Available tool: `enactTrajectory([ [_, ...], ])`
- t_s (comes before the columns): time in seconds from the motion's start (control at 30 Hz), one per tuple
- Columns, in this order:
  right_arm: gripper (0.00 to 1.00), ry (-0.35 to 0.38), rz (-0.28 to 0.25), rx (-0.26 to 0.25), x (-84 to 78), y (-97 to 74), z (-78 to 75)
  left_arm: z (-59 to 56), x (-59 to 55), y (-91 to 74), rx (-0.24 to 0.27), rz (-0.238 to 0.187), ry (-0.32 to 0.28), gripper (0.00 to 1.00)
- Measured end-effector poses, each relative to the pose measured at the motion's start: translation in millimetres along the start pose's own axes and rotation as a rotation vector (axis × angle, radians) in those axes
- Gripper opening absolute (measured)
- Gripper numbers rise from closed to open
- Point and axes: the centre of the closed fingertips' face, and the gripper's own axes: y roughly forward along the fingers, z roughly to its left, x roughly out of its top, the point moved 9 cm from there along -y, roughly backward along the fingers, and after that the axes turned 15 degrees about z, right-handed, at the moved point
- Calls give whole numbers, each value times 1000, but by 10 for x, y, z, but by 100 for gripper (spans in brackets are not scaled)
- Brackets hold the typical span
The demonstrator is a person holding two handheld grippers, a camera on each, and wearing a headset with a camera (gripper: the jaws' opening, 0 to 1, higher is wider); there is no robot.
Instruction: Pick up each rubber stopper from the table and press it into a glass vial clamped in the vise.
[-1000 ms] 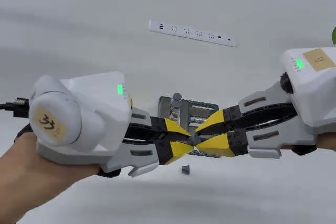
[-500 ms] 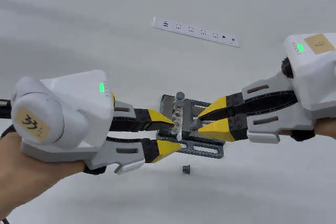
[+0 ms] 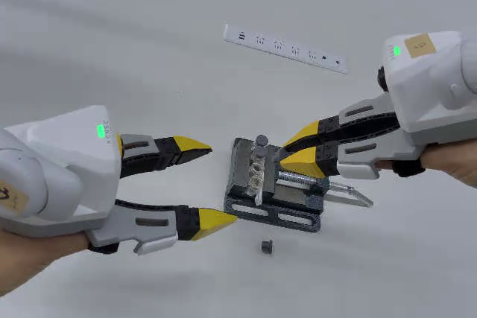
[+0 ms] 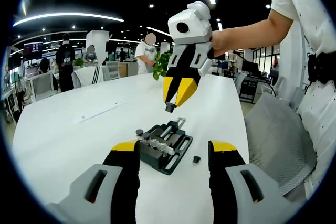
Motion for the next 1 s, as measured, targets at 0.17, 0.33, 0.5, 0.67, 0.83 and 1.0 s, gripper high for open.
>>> enactTrajectory([
  [0.17,5,14,56,-3,47,97,-105,51,-54,10,9,-8,-4,64],
  [0.33,5,23,108,-6,80,191,-205,97,-84,13,15,-18,-22,71],
  [0.5,5,20,167,0,93,307,-237,98,-122,40,7,-9,-8,78],
  [0.67,5,24,208,10,106,401,-252,95,-149,41,7,-13,-8,82],
  [0.83,5,22,253,13,99,496,-279,94,-173,39,9,-16,-11,84],
  [1.0,5,15,301,17,73,613,-317,96,-186,31,10,-20,-13,85],
])
